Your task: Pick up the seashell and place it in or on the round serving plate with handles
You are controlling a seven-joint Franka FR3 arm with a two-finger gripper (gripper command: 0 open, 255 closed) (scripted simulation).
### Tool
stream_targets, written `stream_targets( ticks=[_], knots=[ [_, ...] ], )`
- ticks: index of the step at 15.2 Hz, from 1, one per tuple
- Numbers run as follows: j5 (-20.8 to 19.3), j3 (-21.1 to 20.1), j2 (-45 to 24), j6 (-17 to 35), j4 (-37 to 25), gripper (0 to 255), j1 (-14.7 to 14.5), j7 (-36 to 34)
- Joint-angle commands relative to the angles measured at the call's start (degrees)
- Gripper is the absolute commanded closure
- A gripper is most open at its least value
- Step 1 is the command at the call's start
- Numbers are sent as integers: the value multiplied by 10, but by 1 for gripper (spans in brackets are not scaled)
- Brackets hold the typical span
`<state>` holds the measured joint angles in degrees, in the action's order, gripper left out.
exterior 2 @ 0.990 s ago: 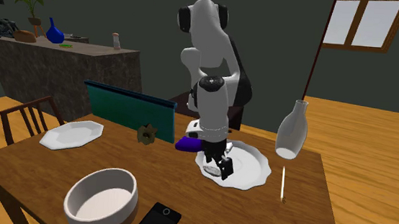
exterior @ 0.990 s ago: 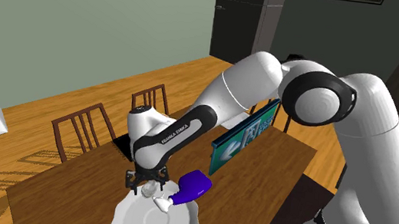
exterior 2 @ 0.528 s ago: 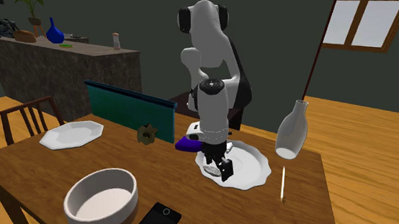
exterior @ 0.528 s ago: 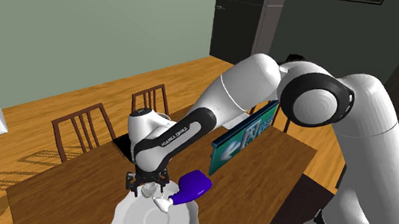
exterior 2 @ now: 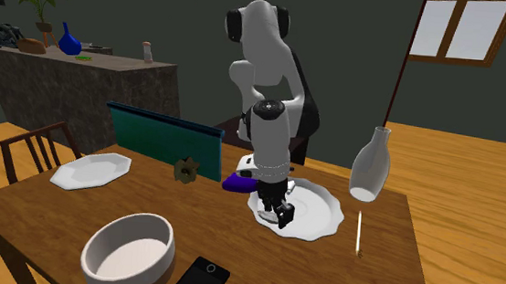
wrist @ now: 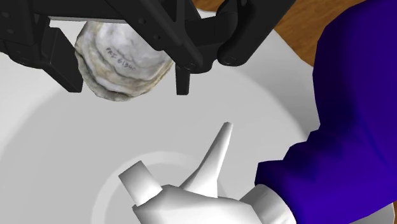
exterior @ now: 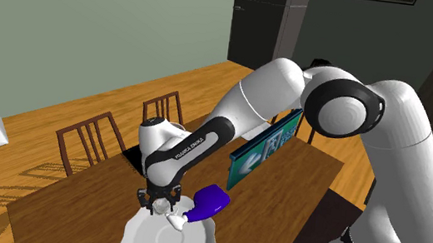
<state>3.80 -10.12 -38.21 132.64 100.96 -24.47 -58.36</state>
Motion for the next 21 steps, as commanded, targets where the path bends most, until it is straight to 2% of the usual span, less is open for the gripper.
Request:
stream_targets(
  ticks=[1,19,21],
  knots=[
    [0,0,0,0,0,255,0,0],
    [7,-6,83,-85,-3,255,7,-7],
    [9,-10,95,-75,18,255,2,-14]
  ],
)
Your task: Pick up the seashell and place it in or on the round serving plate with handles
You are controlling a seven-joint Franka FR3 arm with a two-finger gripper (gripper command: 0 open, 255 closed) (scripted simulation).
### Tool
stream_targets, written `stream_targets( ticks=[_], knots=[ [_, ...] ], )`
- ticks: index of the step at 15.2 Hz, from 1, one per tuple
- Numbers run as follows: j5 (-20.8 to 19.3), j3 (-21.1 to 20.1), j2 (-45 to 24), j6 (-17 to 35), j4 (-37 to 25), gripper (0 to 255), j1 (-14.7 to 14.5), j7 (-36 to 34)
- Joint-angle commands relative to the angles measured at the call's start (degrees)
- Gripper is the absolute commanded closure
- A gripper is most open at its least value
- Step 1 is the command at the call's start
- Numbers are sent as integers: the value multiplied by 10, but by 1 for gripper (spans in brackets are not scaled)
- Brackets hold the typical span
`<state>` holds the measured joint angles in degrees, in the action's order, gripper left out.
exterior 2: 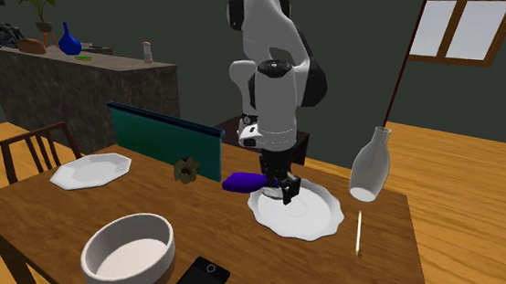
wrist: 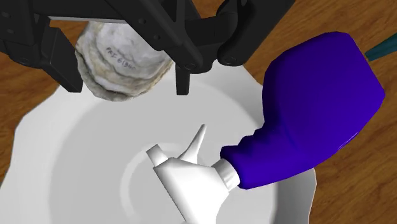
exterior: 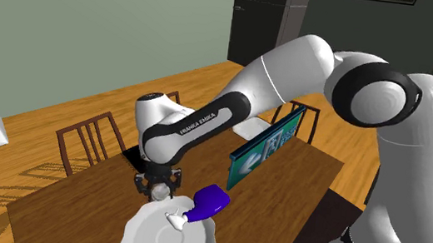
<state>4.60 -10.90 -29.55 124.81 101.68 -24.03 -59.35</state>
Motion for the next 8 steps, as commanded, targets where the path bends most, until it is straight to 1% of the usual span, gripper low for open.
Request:
stream_targets(
  ticks=[1,7,8],
  knots=[
    [4,-6,20,13,31,255,-8,-12],
    [19,-33,86,67,142,255,-46,-66],
    [18,-32,81,74,143,255,-47,-66]
  ],
)
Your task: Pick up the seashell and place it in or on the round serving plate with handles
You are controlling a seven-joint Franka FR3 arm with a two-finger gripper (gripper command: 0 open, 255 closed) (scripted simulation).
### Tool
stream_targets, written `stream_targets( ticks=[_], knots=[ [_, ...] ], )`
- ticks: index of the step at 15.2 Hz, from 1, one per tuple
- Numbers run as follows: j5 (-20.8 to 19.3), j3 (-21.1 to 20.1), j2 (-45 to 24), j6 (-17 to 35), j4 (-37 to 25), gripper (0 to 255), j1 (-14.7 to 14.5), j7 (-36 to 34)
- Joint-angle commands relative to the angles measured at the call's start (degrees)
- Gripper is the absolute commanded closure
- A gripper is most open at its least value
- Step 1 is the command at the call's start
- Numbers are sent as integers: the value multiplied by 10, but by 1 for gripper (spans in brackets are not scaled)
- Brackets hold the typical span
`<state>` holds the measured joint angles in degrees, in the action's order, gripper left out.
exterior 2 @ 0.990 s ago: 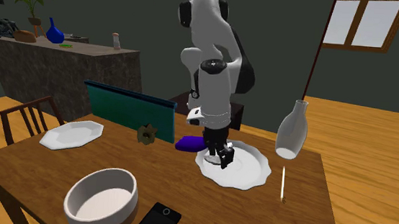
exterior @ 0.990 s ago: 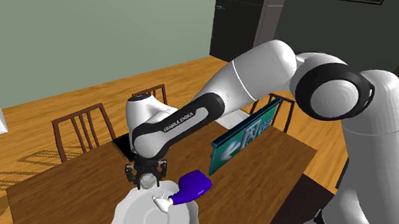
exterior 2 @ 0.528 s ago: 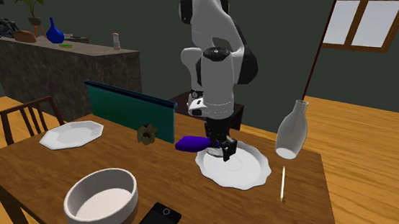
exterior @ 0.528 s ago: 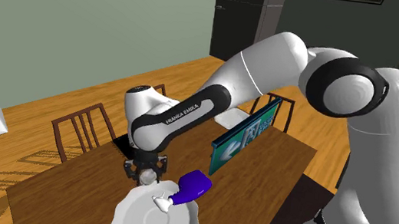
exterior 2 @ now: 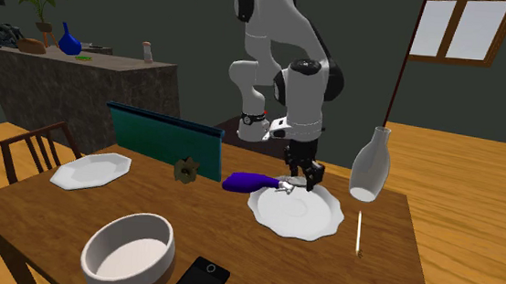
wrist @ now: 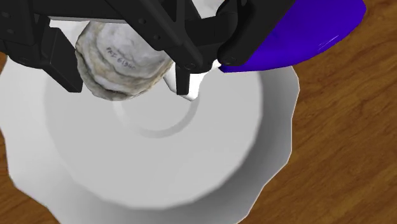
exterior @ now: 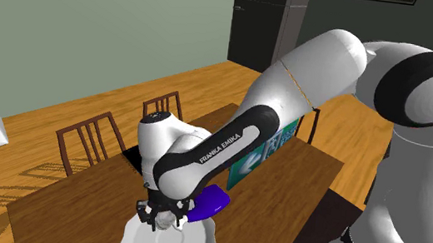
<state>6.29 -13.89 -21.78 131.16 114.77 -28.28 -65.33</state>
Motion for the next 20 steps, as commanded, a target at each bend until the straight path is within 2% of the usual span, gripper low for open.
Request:
stream_targets(
  ticks=[1,12,20],
  knots=[
    [0,-2,-3,16,13,255,-5,-6],
    [-9,5,-68,83,15,255,-12,-3],
    [-9,5,-68,83,15,255,-12,-3]
  ],
)
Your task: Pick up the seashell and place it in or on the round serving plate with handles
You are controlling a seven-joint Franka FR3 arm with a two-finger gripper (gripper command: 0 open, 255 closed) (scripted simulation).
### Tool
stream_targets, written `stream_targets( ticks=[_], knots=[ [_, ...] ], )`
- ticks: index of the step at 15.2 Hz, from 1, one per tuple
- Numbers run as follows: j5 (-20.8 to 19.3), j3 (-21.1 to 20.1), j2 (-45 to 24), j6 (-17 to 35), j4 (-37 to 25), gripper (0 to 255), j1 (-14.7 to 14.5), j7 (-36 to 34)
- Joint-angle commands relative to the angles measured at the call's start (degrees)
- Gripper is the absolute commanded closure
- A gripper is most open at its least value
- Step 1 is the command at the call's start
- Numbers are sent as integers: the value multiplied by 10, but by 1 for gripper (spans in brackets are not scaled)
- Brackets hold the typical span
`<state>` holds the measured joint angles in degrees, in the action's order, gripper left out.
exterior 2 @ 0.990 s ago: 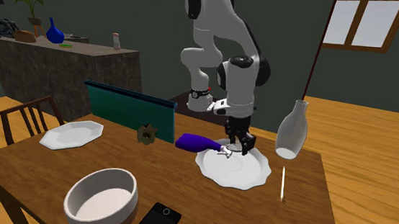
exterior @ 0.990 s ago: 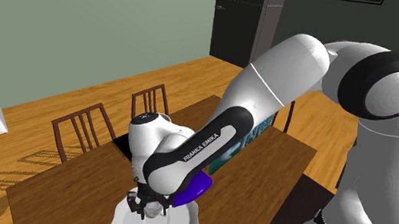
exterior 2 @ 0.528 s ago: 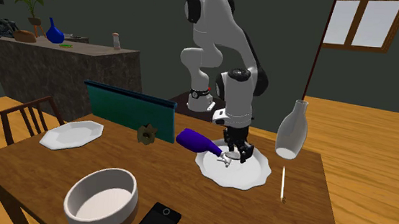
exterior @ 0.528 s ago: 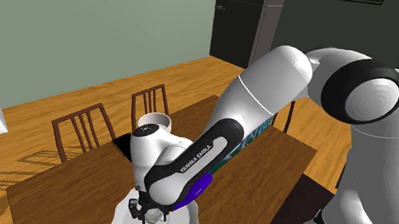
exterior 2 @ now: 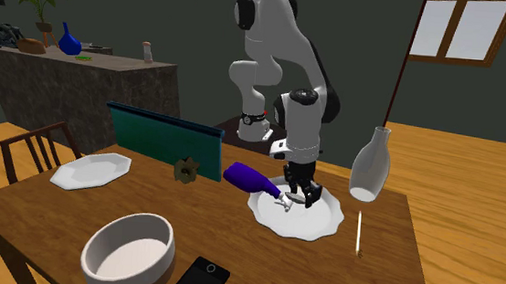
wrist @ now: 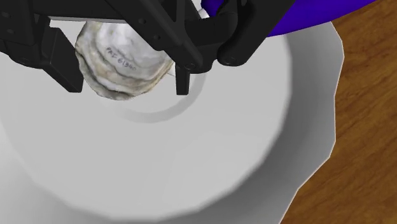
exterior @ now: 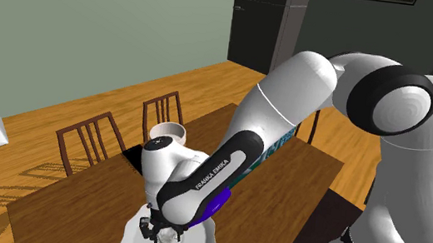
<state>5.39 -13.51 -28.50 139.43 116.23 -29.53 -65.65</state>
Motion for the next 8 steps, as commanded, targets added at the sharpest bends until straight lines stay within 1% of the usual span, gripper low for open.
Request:
stream_targets(
  ticks=[1,6,8],
  knots=[
    [0,1,-1,0,1,0,1,0],
    [0,1,-1,0,0,0,1,0],
    [3,-1,26,-31,-4,0,7,2]
  ],
)
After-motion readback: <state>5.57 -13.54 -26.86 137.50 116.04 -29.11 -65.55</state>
